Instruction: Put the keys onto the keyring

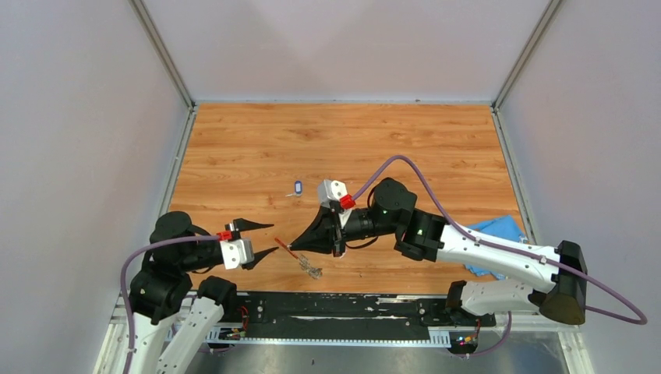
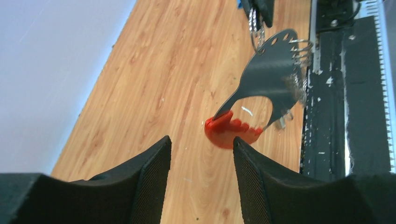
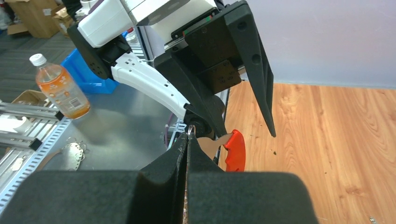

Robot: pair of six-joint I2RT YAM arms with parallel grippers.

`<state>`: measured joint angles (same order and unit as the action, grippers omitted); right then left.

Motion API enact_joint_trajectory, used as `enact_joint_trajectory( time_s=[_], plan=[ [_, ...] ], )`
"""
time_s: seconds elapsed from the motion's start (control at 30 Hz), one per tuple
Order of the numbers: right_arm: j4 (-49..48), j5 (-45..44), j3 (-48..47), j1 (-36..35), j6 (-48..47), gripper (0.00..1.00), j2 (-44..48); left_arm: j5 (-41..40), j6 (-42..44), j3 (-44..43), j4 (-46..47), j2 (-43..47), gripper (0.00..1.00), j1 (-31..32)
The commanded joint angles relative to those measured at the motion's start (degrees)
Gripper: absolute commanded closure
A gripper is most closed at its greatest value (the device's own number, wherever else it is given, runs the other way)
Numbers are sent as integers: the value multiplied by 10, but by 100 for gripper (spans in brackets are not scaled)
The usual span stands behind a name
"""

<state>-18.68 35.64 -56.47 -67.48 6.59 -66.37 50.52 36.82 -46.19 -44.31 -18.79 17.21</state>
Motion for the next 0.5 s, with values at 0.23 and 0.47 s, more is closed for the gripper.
enact_joint_trajectory(
  time_s=[0.23,0.47],
  plan=[
    [-28,44,-35,10,25,100,-13,71,13,-12,-1,-65,39,-2],
    [-53,49,-33,10,36,100,-25,44,-4,-14,3,-80,48,-2]
  ],
)
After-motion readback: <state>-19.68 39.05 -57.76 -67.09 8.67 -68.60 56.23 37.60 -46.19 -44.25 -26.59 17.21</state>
